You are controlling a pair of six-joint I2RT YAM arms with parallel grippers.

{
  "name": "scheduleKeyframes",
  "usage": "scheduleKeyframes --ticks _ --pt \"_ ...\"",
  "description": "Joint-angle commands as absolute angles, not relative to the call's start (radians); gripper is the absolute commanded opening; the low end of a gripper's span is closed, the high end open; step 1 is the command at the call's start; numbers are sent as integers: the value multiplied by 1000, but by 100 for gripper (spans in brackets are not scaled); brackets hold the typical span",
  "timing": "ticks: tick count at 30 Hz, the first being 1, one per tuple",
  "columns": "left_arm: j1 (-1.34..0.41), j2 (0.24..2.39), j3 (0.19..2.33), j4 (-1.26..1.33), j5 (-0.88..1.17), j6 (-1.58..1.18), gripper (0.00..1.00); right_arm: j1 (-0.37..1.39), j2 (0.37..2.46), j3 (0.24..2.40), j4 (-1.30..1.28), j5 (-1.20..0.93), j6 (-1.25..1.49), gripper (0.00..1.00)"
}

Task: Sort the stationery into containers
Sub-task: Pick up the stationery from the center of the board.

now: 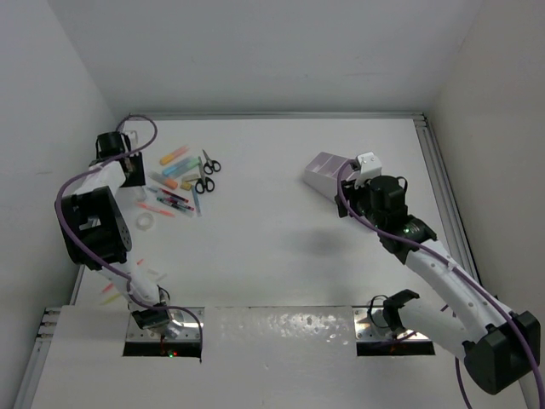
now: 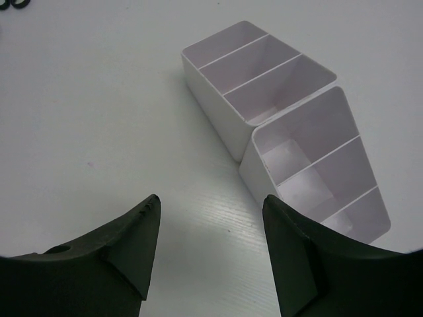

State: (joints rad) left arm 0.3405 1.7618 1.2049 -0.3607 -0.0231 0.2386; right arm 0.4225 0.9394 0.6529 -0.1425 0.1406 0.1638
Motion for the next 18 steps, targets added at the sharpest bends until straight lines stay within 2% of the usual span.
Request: scheduleKeyframes --ticks 1,7,11,18 --pt "344 1710 1371 -417 -6 167 0 430 923 710 -143 190 163 63" --pt "207 1775 1701 -575 155 176 0 410 919 724 -161 281 192 62" --pt "-22 1853 1891 -644 158 221 0 344 933 742 -198 294 248 62" --pt "-325 2058 2149 -684 189 241 0 258 902 716 -241 266 302 62"
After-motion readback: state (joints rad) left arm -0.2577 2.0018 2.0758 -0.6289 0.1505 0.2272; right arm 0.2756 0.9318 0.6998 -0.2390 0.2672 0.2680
